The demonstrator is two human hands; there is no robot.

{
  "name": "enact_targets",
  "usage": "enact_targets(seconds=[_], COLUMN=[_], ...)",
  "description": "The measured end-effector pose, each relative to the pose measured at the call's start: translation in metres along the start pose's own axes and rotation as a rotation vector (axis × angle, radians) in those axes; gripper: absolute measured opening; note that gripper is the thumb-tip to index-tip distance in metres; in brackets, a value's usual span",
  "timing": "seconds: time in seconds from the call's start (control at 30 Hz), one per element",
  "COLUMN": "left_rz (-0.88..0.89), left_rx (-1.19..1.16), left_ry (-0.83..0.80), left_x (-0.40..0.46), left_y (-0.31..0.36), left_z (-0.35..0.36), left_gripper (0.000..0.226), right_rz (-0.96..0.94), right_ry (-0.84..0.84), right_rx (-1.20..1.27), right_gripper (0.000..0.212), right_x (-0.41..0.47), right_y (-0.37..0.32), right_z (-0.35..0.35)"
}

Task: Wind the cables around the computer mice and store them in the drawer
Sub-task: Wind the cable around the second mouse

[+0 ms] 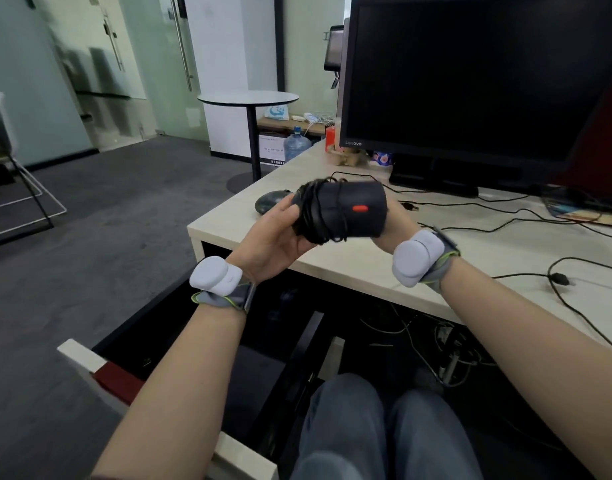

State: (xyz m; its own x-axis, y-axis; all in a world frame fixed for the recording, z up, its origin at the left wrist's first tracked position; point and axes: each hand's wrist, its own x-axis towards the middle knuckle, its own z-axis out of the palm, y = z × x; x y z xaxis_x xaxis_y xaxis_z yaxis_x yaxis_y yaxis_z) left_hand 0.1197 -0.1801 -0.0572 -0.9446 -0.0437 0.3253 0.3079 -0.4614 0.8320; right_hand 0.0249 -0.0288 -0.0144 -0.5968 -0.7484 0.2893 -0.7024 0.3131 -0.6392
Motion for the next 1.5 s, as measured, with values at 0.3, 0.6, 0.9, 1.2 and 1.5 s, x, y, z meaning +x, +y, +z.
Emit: enact_targets(seconds=[0.3,0.6,0.9,1.2,1.5], left_rz=[0.3,0.271,0.173,-0.037,-0.04], left_rx=[-0.016,0.46,0.703,0.239,-0.009], left_ry=[0.413,0.631,0.442,0.159,0.103], left_x=[0.015,0.015,0.015,0.007,0.003], left_y=[-0.005,-0.013,-0.018,-0.016,-0.009], left_z=[-0.013,-0.021,-0.017,-0.004,0.003], left_gripper=[0.011,0.023,0.031,0.026,0.026], right_rz=[-0.09,0.073,0.008,-0.2,0.012], right_ry=[-0.11,-0.176,-0.258,-0.173,-0.131], right_rx=[-0.191,-0.207,-0.487,-0.037,0.807], right_gripper=[0.021,0.018,0.01,0.015,0.015], right_x=[-0.009,-0.011,0.003,0.02,0.013], right_y=[-0.011,-0.016,-0.041,-0.027,-0.01], right_z=[0.022,0.024,-0.016,-0.041,-0.03])
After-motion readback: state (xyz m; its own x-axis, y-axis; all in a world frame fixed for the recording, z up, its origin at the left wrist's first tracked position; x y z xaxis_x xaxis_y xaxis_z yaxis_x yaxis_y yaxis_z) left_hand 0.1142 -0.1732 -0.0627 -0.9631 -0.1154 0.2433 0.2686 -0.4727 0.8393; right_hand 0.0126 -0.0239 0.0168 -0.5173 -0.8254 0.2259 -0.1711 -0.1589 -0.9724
